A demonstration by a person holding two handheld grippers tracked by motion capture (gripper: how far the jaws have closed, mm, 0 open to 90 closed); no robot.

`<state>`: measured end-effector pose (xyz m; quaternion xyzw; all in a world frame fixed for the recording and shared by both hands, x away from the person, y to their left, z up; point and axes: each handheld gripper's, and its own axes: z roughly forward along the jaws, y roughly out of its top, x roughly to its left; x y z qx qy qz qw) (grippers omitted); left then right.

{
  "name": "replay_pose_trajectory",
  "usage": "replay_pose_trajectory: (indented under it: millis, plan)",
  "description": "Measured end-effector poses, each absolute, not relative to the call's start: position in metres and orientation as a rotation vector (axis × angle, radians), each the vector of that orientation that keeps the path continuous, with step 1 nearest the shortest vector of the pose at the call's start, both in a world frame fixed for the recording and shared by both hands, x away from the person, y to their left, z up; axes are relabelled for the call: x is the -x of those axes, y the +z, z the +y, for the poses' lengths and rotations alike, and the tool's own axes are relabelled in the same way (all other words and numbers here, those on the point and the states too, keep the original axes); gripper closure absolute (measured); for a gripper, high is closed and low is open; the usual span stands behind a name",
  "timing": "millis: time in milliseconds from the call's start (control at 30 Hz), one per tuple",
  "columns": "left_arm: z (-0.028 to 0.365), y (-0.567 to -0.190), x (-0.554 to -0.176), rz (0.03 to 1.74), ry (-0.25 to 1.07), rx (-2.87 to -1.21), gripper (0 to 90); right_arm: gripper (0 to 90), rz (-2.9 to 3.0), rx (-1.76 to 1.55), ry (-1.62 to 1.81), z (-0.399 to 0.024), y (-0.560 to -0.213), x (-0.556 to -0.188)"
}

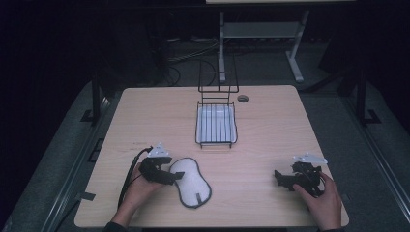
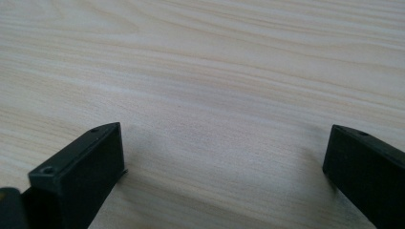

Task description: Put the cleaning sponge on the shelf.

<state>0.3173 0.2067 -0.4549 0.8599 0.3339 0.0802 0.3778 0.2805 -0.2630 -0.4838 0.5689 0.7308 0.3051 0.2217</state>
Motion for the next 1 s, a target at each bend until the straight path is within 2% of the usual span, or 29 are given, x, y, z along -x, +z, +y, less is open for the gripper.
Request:
replay_pose_trajectory:
  millis: [267, 467, 667, 700, 733, 833, 1000]
  plan:
    - [0.193, -0.45, -0.332, 0.809, 0.219, -2.208, 21.1, 0.0, 2.02, -1.572, 0.843, -0.263, -0.484, -0.28]
    - [0.178, -0.444, -0.342, 0.73, 0.191, -2.216, 45.6, 0.0, 2.019, -1.572, 0.843, -0.263, -0.484, -0.28]
    - [0.163, -0.444, -0.348, 0.677, 0.162, -2.23, 65.4, 0.0, 2.019, -1.572, 0.843, -0.263, -0.484, -0.28]
    - [0.161, -0.444, -0.349, 0.662, 0.156, -2.238, 65.4, 0.0, 2.019, -1.572, 0.843, -0.263, -0.484, -0.28]
    - [0.154, -0.445, -0.351, 0.637, 0.138, -2.264, 73.9, 0.0, 2.02, -1.572, 0.843, -0.263, -0.484, -0.28]
    - [0.147, -0.446, -0.353, 0.616, 0.119, -2.273, 87.1, 0.0, 2.019, -1.572, 0.843, -0.263, -0.484, -0.28]
    - [0.132, -0.449, -0.36, 0.585, 0.091, -2.305, 89.9, 0.0, 2.019, -1.572, 0.843, -0.263, -0.484, -0.28]
